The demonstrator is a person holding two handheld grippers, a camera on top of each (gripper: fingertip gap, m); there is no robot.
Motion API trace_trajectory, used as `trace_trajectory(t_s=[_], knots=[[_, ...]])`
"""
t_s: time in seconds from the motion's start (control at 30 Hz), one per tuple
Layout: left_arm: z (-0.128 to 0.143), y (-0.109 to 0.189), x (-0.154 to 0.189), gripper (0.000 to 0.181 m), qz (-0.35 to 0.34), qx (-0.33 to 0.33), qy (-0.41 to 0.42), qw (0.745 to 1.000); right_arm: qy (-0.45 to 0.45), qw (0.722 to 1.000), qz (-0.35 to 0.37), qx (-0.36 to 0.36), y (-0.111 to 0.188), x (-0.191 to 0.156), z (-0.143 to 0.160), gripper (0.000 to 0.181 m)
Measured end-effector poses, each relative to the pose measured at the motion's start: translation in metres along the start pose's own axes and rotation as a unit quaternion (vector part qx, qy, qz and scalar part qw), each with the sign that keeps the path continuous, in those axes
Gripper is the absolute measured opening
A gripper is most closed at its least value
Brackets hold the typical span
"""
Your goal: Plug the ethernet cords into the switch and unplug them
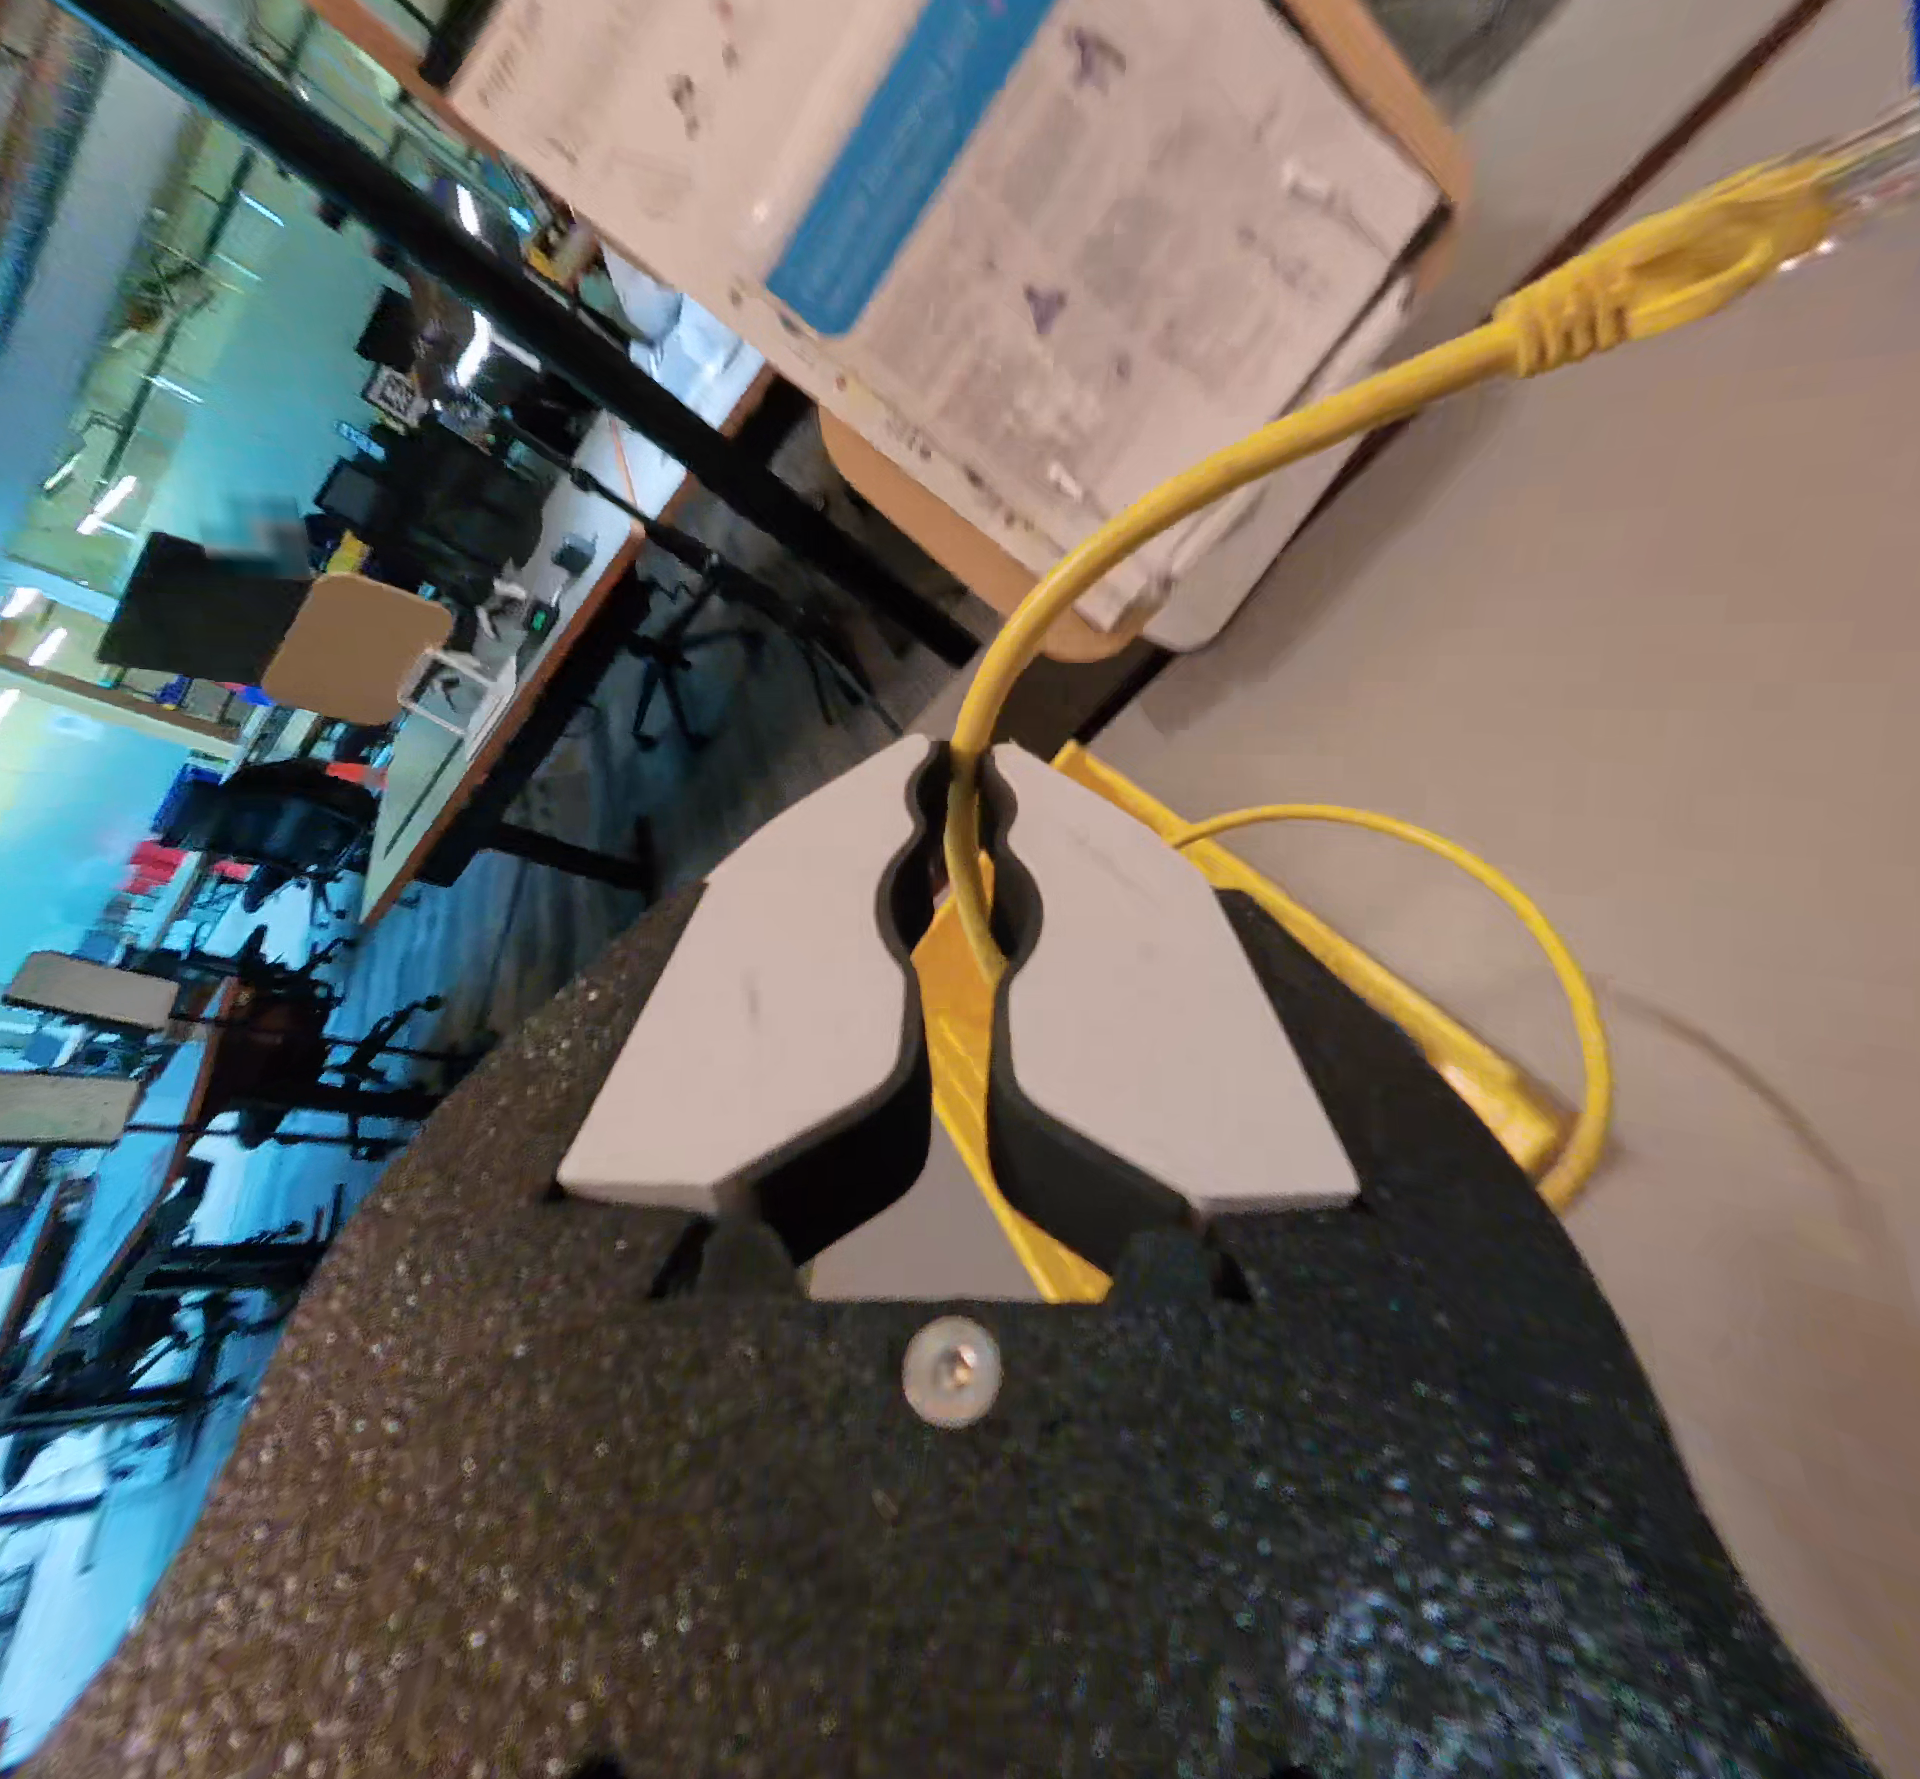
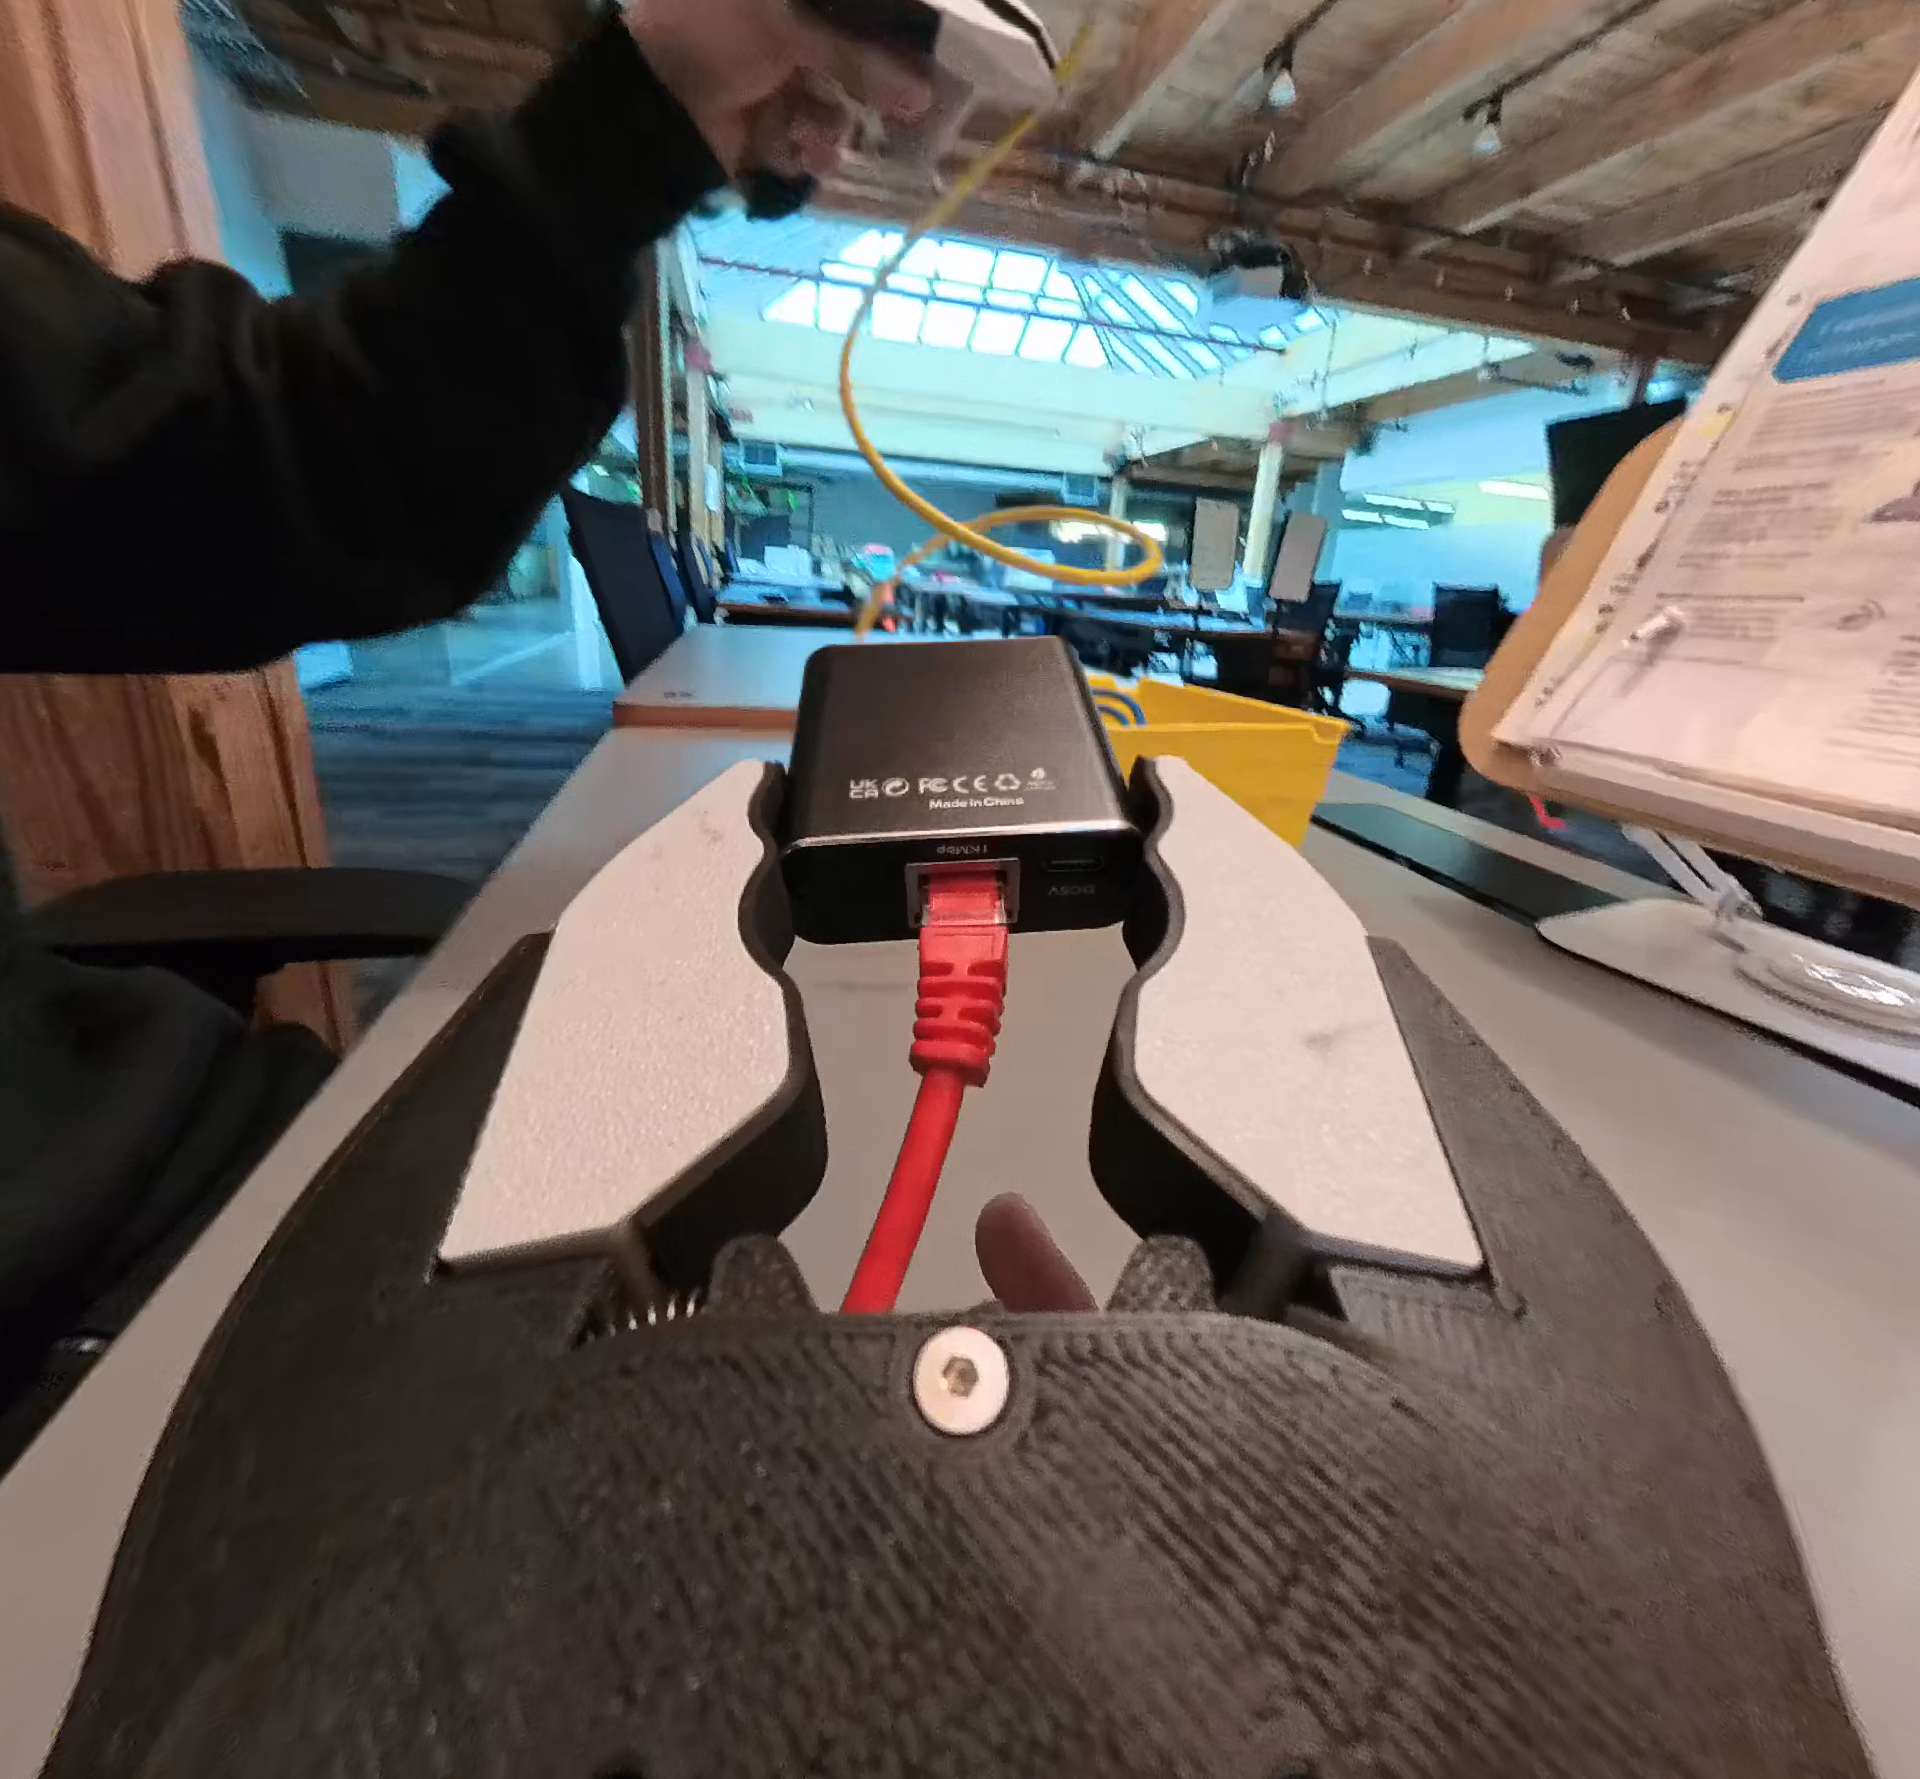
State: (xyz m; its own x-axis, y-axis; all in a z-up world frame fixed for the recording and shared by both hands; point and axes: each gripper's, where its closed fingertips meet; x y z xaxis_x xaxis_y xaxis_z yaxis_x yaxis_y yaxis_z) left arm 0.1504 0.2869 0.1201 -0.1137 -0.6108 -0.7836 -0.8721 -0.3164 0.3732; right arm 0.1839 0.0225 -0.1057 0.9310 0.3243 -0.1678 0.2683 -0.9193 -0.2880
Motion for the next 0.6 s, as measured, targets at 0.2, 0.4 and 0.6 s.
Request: trace_trajectory(t_s=[0.2,0.4,0.6], knots=[[-0.044,-0.005,0.025,0.005,0.061,0.068,0.047,0.995,-0.012,0.996,-0.064,0.058,0.01,-0.019,-0.021,0.063],[-0.098,0.013,0.015,0.005,0.039,0.168,0.073,0.982,-0.01,0.997,-0.058,0.046,0.01,-0.017,-0.017,0.063],[-0.142,0.032,-0.041,0.005,-0.026,0.211,0.08,0.974,-0.002,0.999,-0.044,0.019,0.006,-0.014,-0.007,0.063]])
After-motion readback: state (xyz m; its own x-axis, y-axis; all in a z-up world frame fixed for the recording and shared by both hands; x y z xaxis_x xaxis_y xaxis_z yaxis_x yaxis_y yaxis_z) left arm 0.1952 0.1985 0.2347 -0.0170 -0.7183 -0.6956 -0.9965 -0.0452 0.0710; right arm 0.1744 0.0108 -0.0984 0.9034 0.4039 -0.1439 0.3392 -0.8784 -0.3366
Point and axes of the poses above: each gripper's, where its closed fingertips meet, y back along the fingers, z out of its underside, x = y × z across the jaws, and after that the axes turned 14 degrees about -y, right-handed
